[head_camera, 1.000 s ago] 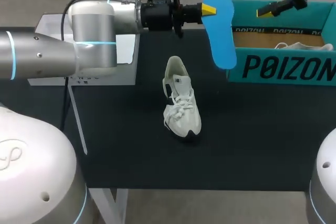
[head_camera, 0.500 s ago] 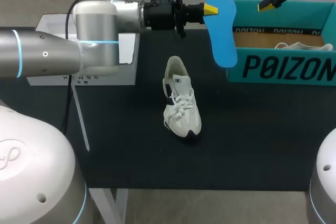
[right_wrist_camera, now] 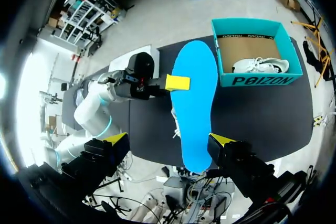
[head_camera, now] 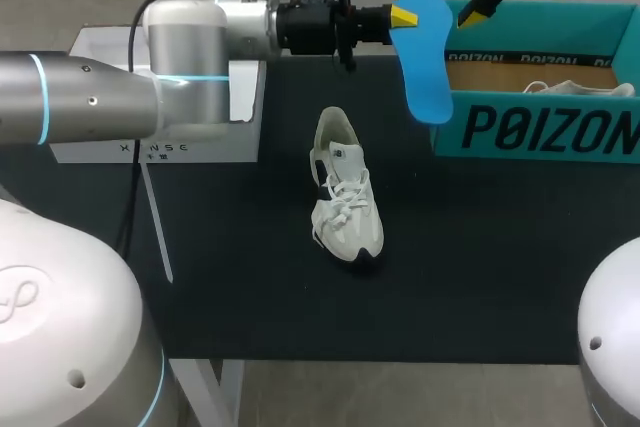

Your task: Take the shoe out of the shoebox, open the shoe tongue, remove and reinsert the insole, then place the shoe into the shoebox

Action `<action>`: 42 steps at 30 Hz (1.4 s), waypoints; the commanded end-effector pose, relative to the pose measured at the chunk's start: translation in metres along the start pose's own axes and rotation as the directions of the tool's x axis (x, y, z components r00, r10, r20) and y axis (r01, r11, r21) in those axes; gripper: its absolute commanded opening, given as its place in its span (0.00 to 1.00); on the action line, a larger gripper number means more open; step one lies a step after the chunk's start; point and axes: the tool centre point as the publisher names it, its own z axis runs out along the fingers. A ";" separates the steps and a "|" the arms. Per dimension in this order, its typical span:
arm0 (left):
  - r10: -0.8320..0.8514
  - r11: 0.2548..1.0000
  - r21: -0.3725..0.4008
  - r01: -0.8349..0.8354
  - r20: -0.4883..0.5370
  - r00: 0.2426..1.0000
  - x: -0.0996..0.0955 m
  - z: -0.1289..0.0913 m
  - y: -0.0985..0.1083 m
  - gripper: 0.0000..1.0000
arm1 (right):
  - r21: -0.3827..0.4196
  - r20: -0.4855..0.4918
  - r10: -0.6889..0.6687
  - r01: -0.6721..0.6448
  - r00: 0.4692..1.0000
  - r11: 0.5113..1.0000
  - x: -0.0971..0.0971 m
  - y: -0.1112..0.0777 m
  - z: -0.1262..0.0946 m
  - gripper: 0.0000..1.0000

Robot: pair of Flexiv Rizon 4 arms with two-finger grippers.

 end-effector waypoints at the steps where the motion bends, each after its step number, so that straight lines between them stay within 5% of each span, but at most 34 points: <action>1: -0.015 1.000 -0.013 0.015 0.021 1.000 0.002 -0.001 0.002 0.00 | 0.001 0.338 -0.007 0.007 0.941 1.000 0.013 0.011 -0.001 1.00; 15: -0.027 1.000 -0.008 0.027 0.017 0.999 0.001 -0.005 0.010 0.00 | 0.017 0.359 -0.142 0.145 0.922 0.989 0.007 0.019 -0.009 1.00; 23: -0.025 1.000 -0.007 0.026 0.017 1.000 0.002 -0.003 0.010 0.00 | 0.043 0.368 -0.126 0.118 0.921 0.992 0.001 0.020 -0.010 1.00; 33: -0.021 1.000 0.000 0.021 0.018 1.000 0.002 -0.004 0.012 0.00 | 0.063 0.517 -0.017 -0.019 0.856 0.998 -0.003 0.020 -0.005 1.00; 42: -0.024 1.000 0.003 0.024 0.018 1.000 0.004 -0.004 0.015 0.00 | 0.038 0.488 0.053 -0.082 0.871 0.996 -0.005 0.017 -0.002 1.00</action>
